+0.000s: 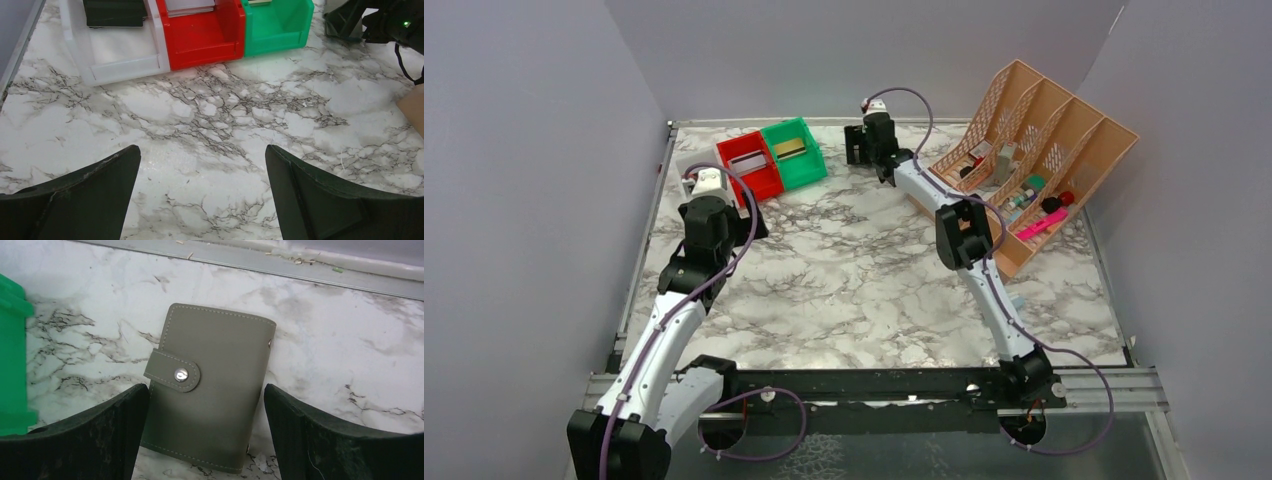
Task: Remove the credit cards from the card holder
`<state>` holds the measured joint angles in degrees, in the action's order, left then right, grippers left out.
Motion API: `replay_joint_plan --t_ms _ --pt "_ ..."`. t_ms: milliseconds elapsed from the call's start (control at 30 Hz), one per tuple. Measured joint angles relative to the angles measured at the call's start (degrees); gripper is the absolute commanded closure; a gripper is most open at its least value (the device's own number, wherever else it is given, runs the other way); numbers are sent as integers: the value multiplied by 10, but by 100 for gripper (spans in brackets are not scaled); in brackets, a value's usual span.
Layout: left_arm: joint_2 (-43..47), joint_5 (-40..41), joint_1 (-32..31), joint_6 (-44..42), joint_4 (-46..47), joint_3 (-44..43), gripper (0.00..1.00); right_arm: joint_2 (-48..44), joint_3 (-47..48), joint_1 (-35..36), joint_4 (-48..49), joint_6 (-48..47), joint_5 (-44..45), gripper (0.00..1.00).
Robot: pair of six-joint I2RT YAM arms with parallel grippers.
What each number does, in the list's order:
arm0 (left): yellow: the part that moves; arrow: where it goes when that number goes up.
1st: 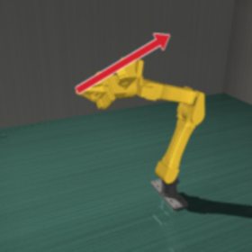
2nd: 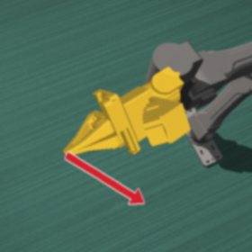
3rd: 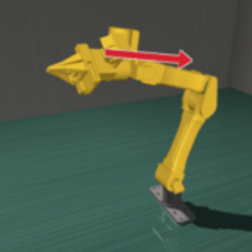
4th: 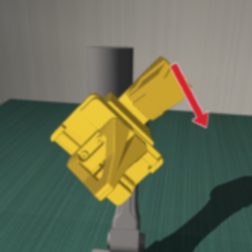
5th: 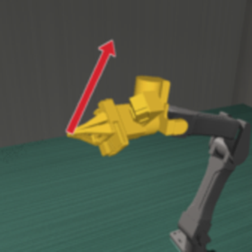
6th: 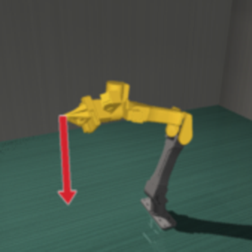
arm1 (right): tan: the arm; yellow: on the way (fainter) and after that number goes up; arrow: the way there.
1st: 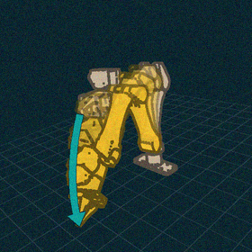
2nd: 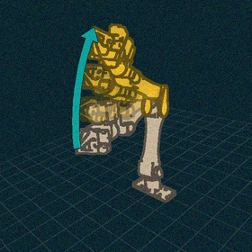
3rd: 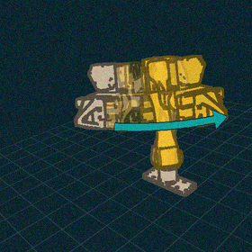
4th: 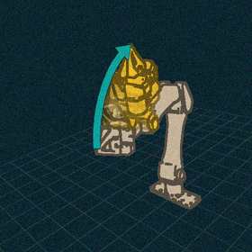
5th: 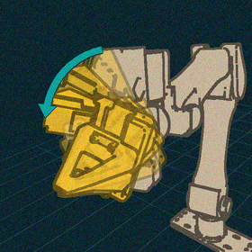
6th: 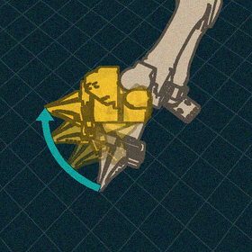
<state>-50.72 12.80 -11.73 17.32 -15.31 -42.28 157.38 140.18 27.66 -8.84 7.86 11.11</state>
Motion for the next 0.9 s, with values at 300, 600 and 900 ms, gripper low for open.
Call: replay_joint_plan --t_ms 300,600,900 --pt "-5 -8 1 0 0 0 1 -6 -43 0 34 11 -5 41" --pt "-5 -15 4 0 0 0 1 -159 -269 -4 29 76 -68 42" --pt "-5 -19 4 -3 -2 0 1 -368 -571 15 4 103 -189 33"
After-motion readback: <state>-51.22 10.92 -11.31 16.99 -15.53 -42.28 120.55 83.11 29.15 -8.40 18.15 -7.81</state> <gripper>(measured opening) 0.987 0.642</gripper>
